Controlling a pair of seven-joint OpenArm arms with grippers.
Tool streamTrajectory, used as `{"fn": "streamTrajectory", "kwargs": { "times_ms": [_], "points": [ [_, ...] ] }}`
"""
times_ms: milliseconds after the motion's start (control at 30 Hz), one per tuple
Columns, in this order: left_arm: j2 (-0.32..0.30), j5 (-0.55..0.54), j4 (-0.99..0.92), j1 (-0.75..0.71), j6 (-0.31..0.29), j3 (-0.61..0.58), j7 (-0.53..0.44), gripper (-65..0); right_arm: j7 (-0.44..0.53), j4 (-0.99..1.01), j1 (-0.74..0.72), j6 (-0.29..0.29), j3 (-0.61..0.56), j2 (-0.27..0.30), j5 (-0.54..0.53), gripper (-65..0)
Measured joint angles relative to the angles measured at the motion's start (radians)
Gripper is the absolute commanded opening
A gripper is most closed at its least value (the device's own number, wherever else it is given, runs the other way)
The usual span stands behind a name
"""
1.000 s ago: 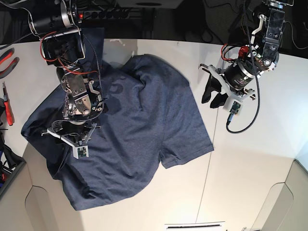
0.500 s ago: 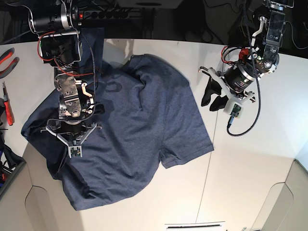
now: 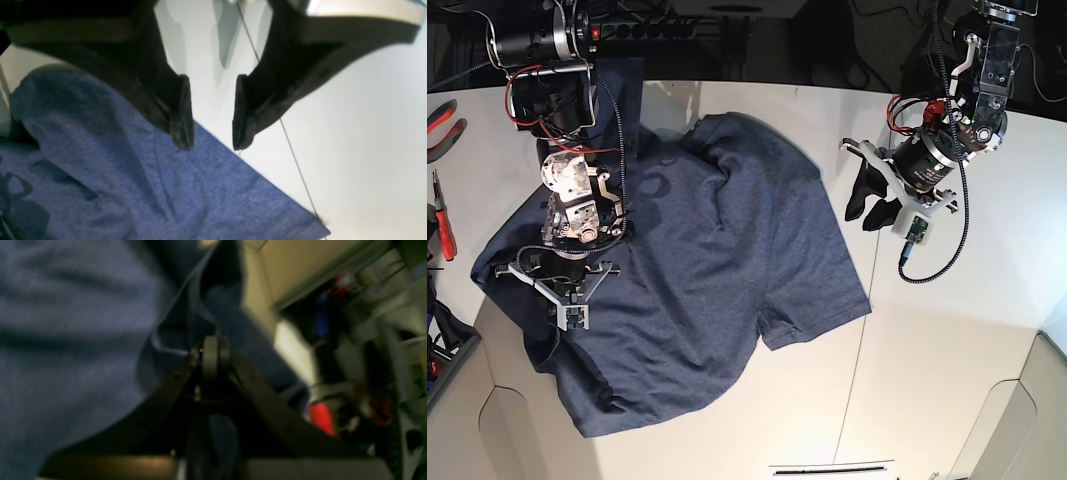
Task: Layout the t-shirt on the table in an organized manner, then fold the t-shirt properly
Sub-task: 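Release the fabric and reposition the right gripper over the shirt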
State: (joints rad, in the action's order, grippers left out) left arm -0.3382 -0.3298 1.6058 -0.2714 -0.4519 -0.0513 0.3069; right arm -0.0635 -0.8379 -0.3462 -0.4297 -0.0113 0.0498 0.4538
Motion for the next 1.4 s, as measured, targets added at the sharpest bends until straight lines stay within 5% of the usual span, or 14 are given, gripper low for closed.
{"fn": "streamTrajectory", "kwargs": {
  "times_ms": [667,933,1067,1400],
  "points": [
    [0.0,-0.001,0.0,0.0,-0.002,0.0,0.0,-41.8,-0.011,0.0,-0.137,-0.034,0.0,0.156,0.007,-65.0],
    [0.0,-0.001,0.0,0.0,-0.002,0.0,0.008,-41.8,-0.035,0.0,-0.18,-0.164,0.004,0.195,0.003,-65.0],
    [0.0,-0.001,0.0,0.0,-0.002,0.0,0.008,-41.8,-0.035,0.0,-0.18,-0.165,0.005,0.193,-0.019,-38.3],
    [0.0,0.0,0.0,0.0,-0.002,0.0,0.008,-41.8,-0.077,0.0,-0.18,-0.156,0.005,0.191,-0.021,-36.8]
  ]
}}
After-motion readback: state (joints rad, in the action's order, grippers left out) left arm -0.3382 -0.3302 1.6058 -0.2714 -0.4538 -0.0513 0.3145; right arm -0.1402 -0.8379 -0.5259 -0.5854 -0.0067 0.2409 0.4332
